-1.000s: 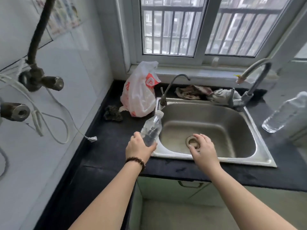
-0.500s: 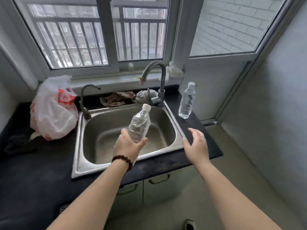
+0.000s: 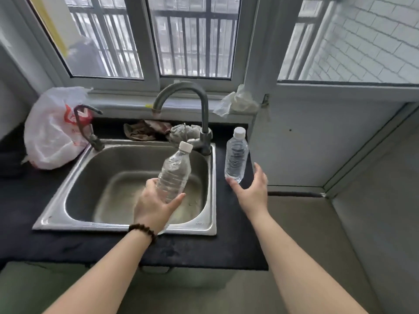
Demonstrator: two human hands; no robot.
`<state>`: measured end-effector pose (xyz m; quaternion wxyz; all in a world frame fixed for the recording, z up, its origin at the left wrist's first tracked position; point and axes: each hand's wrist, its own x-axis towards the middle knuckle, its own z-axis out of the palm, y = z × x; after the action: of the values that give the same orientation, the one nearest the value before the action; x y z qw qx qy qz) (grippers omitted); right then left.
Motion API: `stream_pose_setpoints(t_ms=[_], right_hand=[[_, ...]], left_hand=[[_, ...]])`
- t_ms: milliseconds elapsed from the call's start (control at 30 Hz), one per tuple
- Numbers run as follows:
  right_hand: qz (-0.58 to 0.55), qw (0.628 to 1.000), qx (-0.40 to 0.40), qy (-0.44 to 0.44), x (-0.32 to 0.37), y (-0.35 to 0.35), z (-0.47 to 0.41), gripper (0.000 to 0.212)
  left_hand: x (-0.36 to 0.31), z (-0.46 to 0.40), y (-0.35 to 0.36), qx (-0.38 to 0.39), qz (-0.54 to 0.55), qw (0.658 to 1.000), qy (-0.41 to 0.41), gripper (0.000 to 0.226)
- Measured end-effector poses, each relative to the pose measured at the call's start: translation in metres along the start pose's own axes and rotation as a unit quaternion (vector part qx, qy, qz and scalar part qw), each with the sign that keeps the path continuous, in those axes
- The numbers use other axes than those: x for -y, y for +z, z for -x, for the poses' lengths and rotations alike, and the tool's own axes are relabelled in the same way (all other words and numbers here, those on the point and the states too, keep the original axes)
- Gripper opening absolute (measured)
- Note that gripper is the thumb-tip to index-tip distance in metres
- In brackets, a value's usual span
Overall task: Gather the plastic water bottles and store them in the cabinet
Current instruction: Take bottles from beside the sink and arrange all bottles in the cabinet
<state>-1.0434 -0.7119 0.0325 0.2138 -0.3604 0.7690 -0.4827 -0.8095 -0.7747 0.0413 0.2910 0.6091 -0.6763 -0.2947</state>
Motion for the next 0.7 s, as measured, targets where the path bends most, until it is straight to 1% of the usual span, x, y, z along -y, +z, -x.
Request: stream_pose_setpoints(t_ms=[100,200,300,367,400,500,533,600,700], right_hand=[[-0.034,0.999,0.032,-0.005,-0.006,0.002,-0.034,0.107],[-0.053,0.997,0.059,-0.015,-0.013,0.013,-0.062,0.121],[-0.073,0.994,0.078,-0.029,-0.019,0.025,-0.079,0.124],[-0.080,0.993,0.073,-0.045,-0.022,0.031,-0.086,0.117],[-0.083,0.993,0.066,-0.051,-0.023,0.033,-0.089,0.110],[-0.084,0.994,0.037,-0.061,-0.026,0.035,-0.097,0.079],[-0.080,0.994,0.031,-0.067,-0.026,0.035,-0.099,0.071],[-0.073,0.994,0.033,-0.076,-0.024,0.033,-0.103,0.063],[-0.059,0.993,0.057,-0.085,-0.017,0.027,-0.094,0.053]], left_hand=[[-0.007,0.004,0.008,-0.023,-0.004,1.000,-0.019,0.058],[-0.008,0.004,0.012,-0.038,-0.018,0.998,-0.044,0.060],[-0.007,0.006,0.017,-0.050,-0.020,0.997,-0.061,0.060],[-0.006,0.009,0.020,-0.055,-0.017,0.996,-0.068,0.058],[-0.006,0.011,0.021,-0.060,-0.014,0.995,-0.072,0.058],[-0.004,0.016,0.024,-0.076,0.000,0.993,-0.088,0.057],[-0.005,0.018,0.023,-0.082,0.001,0.992,-0.094,0.057],[-0.005,0.023,0.020,-0.097,0.006,0.990,-0.105,0.056],[-0.005,0.034,0.009,-0.118,0.016,0.985,-0.127,0.056]])
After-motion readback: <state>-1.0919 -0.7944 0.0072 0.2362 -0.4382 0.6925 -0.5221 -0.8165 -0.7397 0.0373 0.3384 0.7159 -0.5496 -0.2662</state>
